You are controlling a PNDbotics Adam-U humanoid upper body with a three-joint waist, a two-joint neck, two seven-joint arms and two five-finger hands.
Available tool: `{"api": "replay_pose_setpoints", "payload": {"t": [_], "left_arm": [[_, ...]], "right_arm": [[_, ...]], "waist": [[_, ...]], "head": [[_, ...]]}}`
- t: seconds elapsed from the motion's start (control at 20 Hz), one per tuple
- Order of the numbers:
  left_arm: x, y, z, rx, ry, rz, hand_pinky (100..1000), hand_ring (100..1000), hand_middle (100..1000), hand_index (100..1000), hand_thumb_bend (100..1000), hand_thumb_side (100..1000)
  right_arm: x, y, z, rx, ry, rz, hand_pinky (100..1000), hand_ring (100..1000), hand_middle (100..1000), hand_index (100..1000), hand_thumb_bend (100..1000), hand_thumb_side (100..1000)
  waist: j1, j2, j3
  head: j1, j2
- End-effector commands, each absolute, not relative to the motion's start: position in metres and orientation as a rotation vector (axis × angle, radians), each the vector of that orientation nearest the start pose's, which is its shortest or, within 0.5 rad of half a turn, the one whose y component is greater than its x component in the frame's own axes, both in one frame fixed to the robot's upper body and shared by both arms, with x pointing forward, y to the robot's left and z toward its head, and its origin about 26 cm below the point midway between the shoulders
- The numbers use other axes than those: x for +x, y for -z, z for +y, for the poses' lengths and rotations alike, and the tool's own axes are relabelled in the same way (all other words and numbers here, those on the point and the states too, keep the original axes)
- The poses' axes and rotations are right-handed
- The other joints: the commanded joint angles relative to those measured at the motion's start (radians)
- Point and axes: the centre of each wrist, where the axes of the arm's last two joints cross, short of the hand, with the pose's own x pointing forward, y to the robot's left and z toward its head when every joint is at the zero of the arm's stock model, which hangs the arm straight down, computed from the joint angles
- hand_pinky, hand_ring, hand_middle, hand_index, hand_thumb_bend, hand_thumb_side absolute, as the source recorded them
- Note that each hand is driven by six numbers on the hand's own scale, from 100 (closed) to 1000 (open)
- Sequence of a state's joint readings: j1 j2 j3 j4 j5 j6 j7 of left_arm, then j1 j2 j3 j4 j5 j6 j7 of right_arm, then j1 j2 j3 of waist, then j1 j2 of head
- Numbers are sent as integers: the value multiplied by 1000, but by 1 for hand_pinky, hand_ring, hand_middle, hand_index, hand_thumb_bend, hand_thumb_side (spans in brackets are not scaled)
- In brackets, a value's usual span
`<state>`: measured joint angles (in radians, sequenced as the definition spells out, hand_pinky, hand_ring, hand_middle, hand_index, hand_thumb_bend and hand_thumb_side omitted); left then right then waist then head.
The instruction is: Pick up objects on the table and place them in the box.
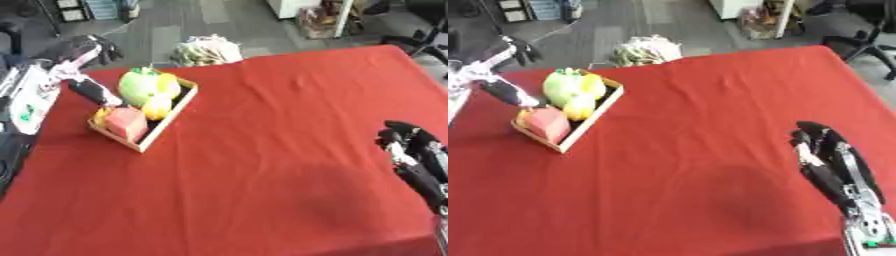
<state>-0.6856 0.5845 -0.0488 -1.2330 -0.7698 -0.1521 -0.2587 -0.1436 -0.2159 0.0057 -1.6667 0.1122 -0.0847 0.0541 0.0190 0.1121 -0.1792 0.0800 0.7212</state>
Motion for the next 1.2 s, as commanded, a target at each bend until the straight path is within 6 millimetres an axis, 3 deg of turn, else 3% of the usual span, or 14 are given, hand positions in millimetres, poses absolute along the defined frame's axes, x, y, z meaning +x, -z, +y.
{"api": "replay_pose_setpoints", "payload": {"t": [0.05,0.2,0.25,0.4,0.5,0.75,1.2], "left_arm": [[407,-214,358,1041,1117,-1718,781,641,643,791,694,237],[393,-215,359,1050,1037,-1794,781,641,643,791,694,237],[389,-213,357,1046,1006,-1811,766,623,628,784,583,200],[376,-196,358,1003,818,-1845,763,620,626,782,579,204],[366,-178,359,966,681,-1842,759,615,621,779,574,210],[342,-135,325,812,479,-1843,750,599,603,769,563,209],[291,-84,284,612,225,-1829,749,596,600,769,555,231]], "right_arm": [[311,-69,-279,-208,-362,-1880,762,703,662,796,100,443],[312,-70,-278,-205,-366,-1881,762,703,662,796,100,443],[312,-70,-277,-199,-365,-1884,761,701,660,794,100,445],[311,-67,-277,-193,-349,-1878,759,700,658,793,100,448],[310,-65,-276,-182,-356,-1871,759,699,658,793,100,451],[308,-61,-275,-164,-370,-1860,758,698,657,793,100,452],[305,-52,-269,-116,-384,-1841,750,688,645,786,100,431]], "waist": [[-14,-28,1],[-12,-28,-2],[-16,-25,3],[-24,-24,54],[-22,-29,68],[-15,-40,73],[-10,-56,81]], "head": [[-7,3],[-3,2],[0,2],[-13,10],[-8,23],[5,46],[44,49]]}}
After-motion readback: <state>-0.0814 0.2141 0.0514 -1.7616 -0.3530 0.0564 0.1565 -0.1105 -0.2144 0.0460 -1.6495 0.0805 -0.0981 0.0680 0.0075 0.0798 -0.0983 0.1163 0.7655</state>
